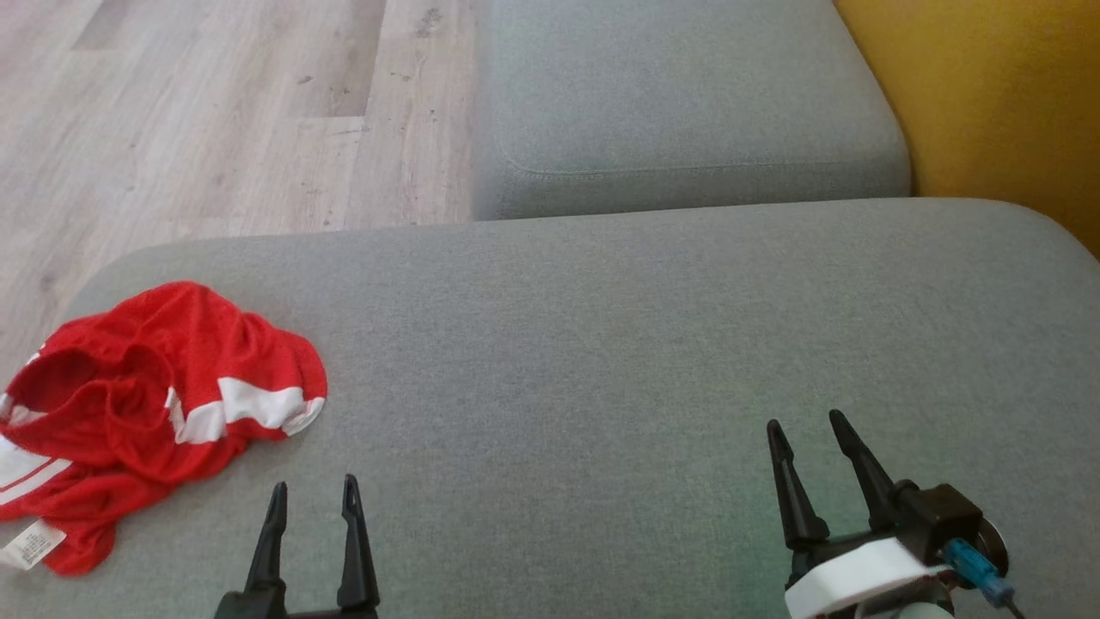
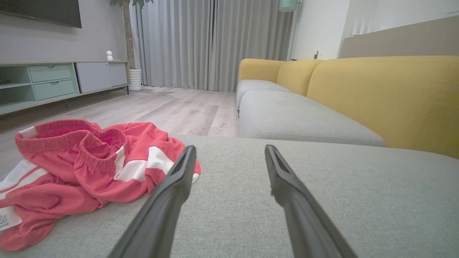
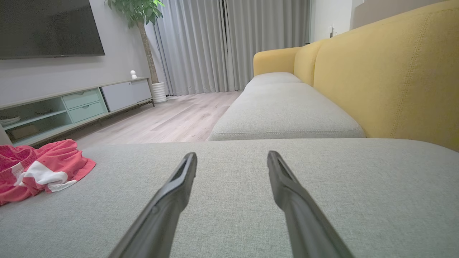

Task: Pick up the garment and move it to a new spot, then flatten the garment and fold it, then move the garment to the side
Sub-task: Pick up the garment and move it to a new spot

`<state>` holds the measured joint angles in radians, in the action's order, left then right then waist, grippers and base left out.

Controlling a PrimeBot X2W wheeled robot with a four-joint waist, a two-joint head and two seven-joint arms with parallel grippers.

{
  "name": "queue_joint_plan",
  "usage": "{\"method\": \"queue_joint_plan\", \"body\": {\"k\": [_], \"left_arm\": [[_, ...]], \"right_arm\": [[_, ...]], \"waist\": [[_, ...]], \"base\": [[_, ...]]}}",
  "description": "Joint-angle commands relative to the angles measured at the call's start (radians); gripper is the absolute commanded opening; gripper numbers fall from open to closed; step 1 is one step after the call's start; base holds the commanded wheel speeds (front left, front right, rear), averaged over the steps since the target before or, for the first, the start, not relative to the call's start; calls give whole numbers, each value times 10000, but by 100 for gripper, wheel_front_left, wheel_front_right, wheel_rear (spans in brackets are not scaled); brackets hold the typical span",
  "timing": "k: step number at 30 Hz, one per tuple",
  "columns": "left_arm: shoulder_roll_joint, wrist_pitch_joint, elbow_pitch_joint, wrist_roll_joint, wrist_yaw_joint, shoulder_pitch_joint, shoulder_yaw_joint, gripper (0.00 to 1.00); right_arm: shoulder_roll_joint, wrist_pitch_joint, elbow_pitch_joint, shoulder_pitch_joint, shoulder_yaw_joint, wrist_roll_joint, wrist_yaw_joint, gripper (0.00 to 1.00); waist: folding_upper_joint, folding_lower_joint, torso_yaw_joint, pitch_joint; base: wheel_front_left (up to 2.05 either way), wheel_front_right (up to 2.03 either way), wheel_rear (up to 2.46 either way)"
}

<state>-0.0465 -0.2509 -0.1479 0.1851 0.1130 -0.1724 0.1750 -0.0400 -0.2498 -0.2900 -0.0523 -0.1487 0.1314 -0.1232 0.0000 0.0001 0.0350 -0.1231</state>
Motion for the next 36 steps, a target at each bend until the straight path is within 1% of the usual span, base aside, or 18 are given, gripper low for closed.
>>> {"method": "queue_joint_plan", "body": {"k": [1,4,8,9,16,17,21,25,30,36], "left_arm": [[-37,-109,228,-41,-56,365,-235,100],[-37,-109,156,-61,-58,365,-276,100],[-37,-109,103,-115,-86,357,-298,100],[-37,-109,78,-165,-115,363,-338,100],[-37,-109,68,-373,-235,304,-556,100],[-37,-109,68,-373,-235,304,-556,100],[-37,-109,103,-447,-280,242,-726,100],[-37,-109,153,-486,-283,179,-902,100],[-37,-109,292,-395,-206,160,-1062,100],[-37,-109,371,-352,-99,170,-1094,100]], "right_arm": [[-102,-120,256,236,-191,-44,-75,100],[-102,-120,257,184,-249,-29,-75,100],[-102,-120,278,135,-296,-5,-75,100],[-102,-120,306,98,-326,32,-75,100],[-102,-120,351,13,-480,195,-75,100],[-102,-120,351,13,-480,195,-75,100],[-102,-120,369,35,-572,273,-75,100],[-102,-120,369,71,-656,314,-75,100],[-102,-120,308,203,-751,240,-75,100],[-102,-120,223,375,-817,151,-75,100]], "waist": [[0,-1,79,-32],[0,-1,273,-47],[0,-1,744,-65],[0,-1,1062,-72],[0,-1,2387,-118],[0,-1,2387,-118],[0,-1,3061,-96],[0,-1,3565,-55],[0,-1,3846,132],[0,-1,3947,231]], "base": [[0,0,0],[0,0,0],[0,0,0],[0,0,0],[0,0,0],[0,0,0],[0,0,0],[0,0,0],[0,0,0],[0,0,0]]}}
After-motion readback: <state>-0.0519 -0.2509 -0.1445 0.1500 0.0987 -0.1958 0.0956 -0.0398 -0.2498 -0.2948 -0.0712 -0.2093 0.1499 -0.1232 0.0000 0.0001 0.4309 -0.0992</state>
